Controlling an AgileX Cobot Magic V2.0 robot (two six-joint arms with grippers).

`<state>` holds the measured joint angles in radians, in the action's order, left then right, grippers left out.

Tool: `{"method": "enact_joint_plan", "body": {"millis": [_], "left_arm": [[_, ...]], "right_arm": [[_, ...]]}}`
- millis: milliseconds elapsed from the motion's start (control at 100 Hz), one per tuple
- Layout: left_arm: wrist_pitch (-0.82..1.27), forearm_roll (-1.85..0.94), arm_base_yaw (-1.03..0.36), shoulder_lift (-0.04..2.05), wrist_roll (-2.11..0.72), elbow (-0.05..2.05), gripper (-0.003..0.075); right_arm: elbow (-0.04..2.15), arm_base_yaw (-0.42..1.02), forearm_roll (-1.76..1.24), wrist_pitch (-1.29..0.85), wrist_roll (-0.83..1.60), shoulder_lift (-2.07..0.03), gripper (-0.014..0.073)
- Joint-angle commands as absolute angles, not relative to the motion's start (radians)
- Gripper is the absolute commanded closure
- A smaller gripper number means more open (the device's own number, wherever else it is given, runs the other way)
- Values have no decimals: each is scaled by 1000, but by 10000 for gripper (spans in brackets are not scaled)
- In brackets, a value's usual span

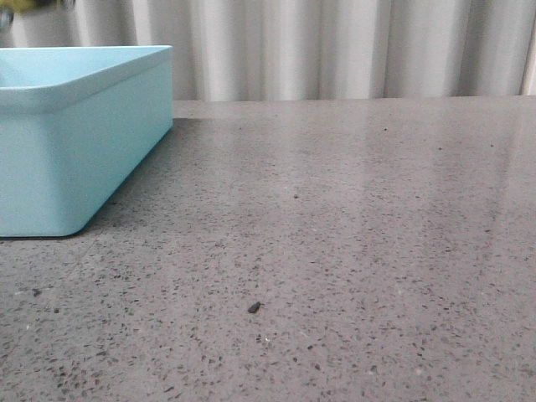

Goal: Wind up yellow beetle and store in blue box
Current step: 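Carry the car into the blue box and open the left gripper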

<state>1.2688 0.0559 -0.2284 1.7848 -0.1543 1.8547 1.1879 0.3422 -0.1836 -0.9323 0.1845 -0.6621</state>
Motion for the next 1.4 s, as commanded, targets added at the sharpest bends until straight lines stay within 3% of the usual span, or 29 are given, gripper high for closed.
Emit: {"method": "enact_joint_plan", "body": {"millis": [0,170,670,760,980,1050,1390], "left_arm": [[1269,17,-221,1728,-141,1770,741],[1229,51,-221,1768,-141,1643,741],[1184,23,-210,1820,-141,1643,729],[1184,0,-206,1820,-141,1643,643],[1193,-23,-206,1820,-112,1643,211],[1213,-23,-204,1816,-95,1643,129],[1160,20,-202,1609,-95,1643,114]], "right_arm": [[1210,341,-192,-862,194,-664,655],[1210,341,-196,-862,194,-664,655],[1210,341,-252,-877,194,-664,655],[1210,341,-252,-877,194,-664,655],[1210,341,-252,-847,194,-664,655],[1210,341,-252,-831,194,-664,655],[1210,341,-220,-716,194,-670,655]]}}
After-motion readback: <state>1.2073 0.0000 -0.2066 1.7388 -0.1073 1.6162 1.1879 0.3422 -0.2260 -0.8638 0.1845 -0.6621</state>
